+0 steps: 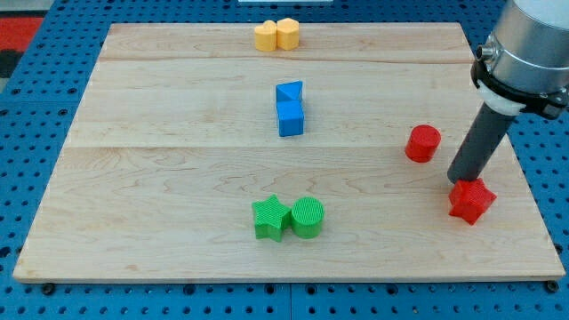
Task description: Nudge the red circle down a bit
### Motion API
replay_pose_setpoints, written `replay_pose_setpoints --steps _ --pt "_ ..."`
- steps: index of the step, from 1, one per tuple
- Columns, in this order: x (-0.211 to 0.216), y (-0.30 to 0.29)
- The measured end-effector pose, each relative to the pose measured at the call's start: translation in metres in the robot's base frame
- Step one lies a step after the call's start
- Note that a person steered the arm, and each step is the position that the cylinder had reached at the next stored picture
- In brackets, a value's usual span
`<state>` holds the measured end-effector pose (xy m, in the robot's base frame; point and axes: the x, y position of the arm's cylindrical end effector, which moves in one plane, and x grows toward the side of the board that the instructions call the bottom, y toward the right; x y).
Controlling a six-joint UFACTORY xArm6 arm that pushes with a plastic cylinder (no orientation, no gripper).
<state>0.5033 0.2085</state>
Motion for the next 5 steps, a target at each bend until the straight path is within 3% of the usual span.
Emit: replay_pose_setpoints --steps 2,3,5 --pt "0.002 0.000" --pt "-0.018 0.019" --pt "-0.100 -0.018"
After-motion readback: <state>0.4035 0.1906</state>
